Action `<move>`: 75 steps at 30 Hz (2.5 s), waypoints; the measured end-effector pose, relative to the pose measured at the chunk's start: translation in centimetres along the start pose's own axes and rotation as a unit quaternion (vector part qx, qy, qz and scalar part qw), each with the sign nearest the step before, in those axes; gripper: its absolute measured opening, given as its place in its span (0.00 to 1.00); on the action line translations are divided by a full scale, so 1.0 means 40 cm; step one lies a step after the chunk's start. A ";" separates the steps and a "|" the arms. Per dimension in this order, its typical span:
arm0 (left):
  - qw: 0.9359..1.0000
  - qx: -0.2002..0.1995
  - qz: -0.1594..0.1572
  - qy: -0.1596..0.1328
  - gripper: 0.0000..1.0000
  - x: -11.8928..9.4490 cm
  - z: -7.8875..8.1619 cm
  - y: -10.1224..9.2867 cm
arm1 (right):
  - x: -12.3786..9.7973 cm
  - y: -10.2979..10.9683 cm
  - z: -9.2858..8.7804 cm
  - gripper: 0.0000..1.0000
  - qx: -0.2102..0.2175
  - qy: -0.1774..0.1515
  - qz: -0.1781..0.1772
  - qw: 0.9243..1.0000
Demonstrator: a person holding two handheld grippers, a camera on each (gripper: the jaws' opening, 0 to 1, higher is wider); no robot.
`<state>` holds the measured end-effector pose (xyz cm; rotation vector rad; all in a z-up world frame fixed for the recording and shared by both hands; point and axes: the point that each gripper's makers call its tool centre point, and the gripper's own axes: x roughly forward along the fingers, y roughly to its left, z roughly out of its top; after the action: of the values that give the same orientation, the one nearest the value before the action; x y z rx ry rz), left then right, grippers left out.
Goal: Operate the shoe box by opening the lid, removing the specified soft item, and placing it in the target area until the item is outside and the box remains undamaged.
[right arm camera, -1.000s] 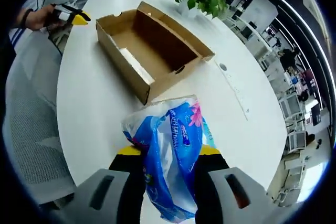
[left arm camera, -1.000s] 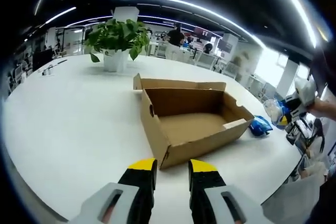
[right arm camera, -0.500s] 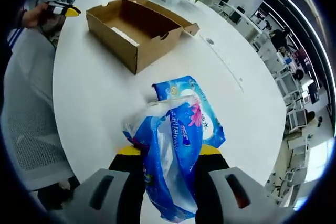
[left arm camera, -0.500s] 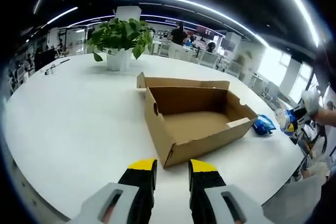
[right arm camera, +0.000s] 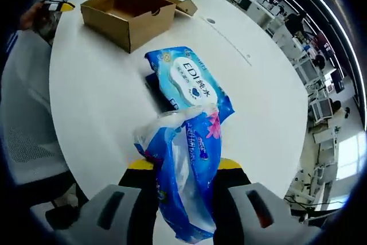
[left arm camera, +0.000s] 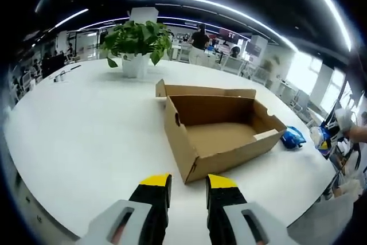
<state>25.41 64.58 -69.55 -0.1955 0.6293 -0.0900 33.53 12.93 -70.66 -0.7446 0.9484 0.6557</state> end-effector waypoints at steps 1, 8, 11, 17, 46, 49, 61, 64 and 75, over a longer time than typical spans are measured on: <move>1.000 -0.001 0.001 0.000 0.24 0.000 0.000 0.001 | 0.001 -0.007 -0.007 0.32 0.001 0.002 -0.001 1.000; 1.000 0.004 0.006 0.002 0.24 0.000 0.000 0.001 | 0.008 -0.051 -0.044 0.32 -0.003 0.015 -0.004 1.000; 1.000 0.007 0.009 0.004 0.24 0.001 -0.001 0.003 | 0.011 -0.074 -0.056 0.32 -0.009 0.023 -0.008 1.000; 1.000 0.010 0.010 0.004 0.24 0.001 0.000 0.002 | 0.030 -0.118 -0.075 0.33 -0.039 0.043 -0.007 0.998; 1.000 0.000 0.027 0.003 0.24 -0.003 0.003 0.020 | 0.144 -0.216 -0.083 0.35 -0.124 0.087 0.017 0.988; 1.000 -0.001 0.029 0.004 0.24 -0.003 0.002 0.022 | 0.155 -0.211 -0.082 0.36 -0.133 0.090 0.022 0.987; 1.000 -0.002 0.030 0.007 0.24 -0.002 0.000 0.024 | 0.182 -0.208 -0.069 0.38 -0.167 0.097 0.034 0.981; 0.999 -0.002 0.032 0.007 0.24 -0.003 0.000 0.026 | 0.182 -0.206 -0.069 0.37 -0.171 0.099 0.037 0.980; 1.000 -0.004 0.030 0.006 0.24 -0.003 0.001 0.025 | 0.172 -0.206 -0.059 0.35 -0.193 0.098 0.034 0.976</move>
<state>25.37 65.57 -69.65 -0.1842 0.6468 -0.0300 41.75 7.41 -75.47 -1.1413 1.0420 0.8511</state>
